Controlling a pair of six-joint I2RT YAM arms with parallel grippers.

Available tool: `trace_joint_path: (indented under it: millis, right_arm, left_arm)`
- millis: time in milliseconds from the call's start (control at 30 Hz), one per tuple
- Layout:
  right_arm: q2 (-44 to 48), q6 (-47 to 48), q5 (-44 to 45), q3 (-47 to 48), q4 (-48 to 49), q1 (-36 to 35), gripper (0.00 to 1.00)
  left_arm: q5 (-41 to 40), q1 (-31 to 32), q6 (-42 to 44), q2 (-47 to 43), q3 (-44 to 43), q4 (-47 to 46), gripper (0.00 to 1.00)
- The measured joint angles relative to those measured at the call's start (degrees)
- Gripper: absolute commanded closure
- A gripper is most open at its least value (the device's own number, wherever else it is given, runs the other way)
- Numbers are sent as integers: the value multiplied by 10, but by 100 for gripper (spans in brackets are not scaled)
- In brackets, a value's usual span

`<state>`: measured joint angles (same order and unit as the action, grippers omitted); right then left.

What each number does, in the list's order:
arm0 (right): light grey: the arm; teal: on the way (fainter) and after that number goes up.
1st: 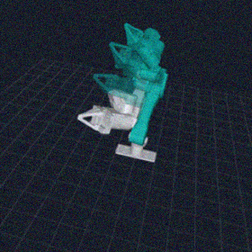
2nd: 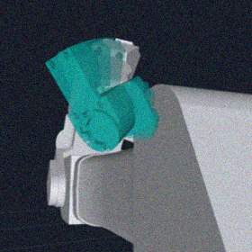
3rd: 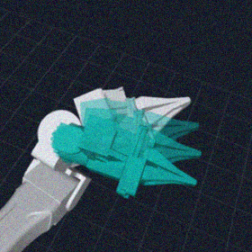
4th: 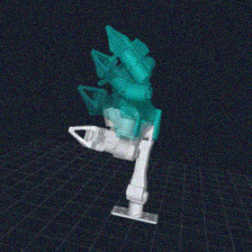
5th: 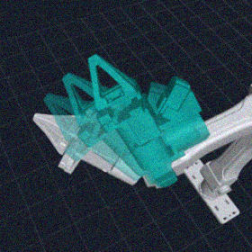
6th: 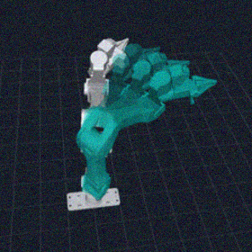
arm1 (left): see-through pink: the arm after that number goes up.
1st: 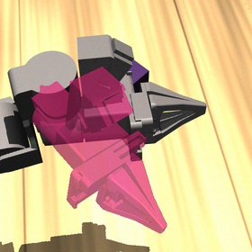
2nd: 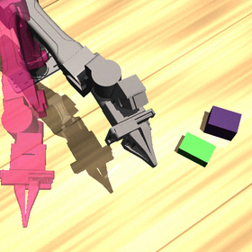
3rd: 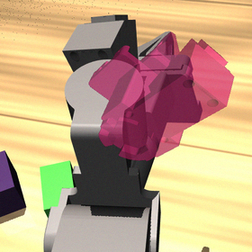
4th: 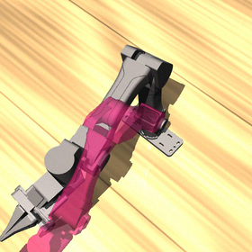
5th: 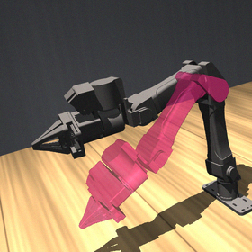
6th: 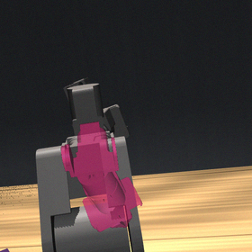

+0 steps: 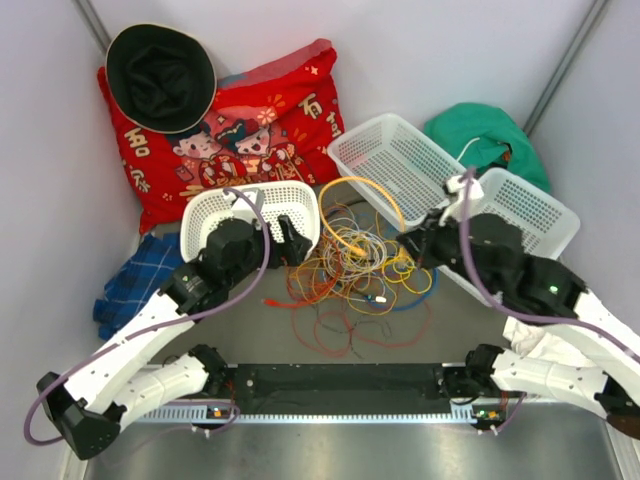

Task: Untangle the cables

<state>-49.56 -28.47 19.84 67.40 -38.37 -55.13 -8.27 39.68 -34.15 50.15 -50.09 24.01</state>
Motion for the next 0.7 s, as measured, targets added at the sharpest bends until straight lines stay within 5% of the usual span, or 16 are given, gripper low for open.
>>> trace_joint_path:
  millis: [700]
  right_arm:
    - [57,3,-50,24,-115,-1,100]
  left_arm:
    - [181,0,18,58,-4,-275,1]
